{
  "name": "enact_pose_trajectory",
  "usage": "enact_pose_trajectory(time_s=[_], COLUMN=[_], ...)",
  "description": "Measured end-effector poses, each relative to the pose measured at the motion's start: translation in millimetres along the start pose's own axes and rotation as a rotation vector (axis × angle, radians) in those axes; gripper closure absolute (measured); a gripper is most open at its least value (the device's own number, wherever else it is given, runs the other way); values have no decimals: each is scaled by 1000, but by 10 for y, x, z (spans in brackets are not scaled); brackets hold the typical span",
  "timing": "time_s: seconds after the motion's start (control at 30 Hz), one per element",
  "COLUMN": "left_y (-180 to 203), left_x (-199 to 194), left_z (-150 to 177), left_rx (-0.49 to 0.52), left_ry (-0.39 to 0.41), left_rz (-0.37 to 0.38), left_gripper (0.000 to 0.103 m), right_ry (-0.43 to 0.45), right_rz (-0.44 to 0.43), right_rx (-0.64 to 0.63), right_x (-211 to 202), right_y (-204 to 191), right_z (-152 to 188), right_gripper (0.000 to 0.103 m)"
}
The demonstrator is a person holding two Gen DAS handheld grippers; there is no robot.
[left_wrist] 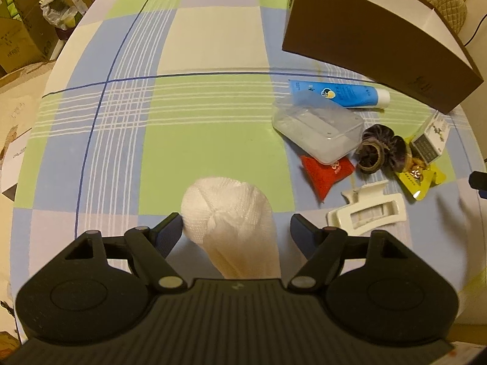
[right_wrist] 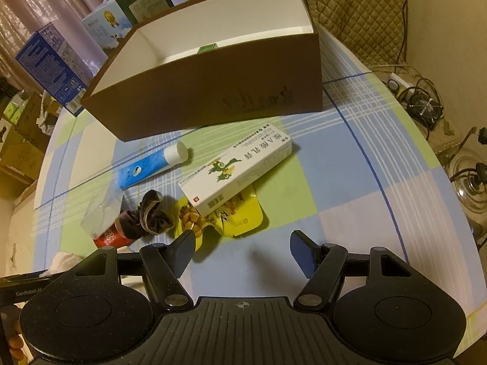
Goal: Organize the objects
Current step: 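Grasp the white cloth with the left tool while the right tool grasps the white cream box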
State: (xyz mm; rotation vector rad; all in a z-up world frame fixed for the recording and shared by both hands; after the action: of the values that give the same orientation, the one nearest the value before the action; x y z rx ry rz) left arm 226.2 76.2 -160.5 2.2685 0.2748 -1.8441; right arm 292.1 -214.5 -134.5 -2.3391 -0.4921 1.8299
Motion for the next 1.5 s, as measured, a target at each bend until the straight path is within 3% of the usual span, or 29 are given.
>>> enact_pose_trajectory(time_s=[0.4,0.47,0.63,1.03,1.4,1.43,1.47,1.5], left_y=[-101,-87,-74,-436,-749,-764,-778,-791], left_x=[157,149,84,-207,-154,-146,-140,-132], left_z=[20,9,-29,-371,-445,-448,-451,-454], left_rx=[-29,-20,-7,-62,-108,-109,-110,-111], left_ry=[-22,-8,27,126,111,109,107,105], left_rz=[-11,-4,0,-47,-56,-55,-54,-53], left_gripper=[46,63,77,77,77,77,77,77], right_ry=[-4,-4,13,73,-22,-31,-39,-41], right_rz=[6,8,3,25,63,78,97,107], right_rx=[-3,-3,-4,101,352,361,369,377], right_x=[39,50,66,257,678,707,728,739], right_y=[-30,-35,-76,-149,-4,5,20,35], right_z=[-5,-15,-79,-639,-932,-942,-948,-944], right_gripper=[37,37,37,37,38,42,52,53])
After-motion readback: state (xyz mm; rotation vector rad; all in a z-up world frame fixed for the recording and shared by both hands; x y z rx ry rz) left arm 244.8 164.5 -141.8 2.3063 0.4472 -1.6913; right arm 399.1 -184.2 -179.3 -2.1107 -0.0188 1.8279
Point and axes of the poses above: each gripper's, at about its wrist camera, not at the fingertips, and x roughly the way its jaws point, y to its right, z to its underside, the point moved 7 cm from there along x, roughly the way its jaws point, and after that the axes turned 10 degrees about -y, right-handed, at the moved point
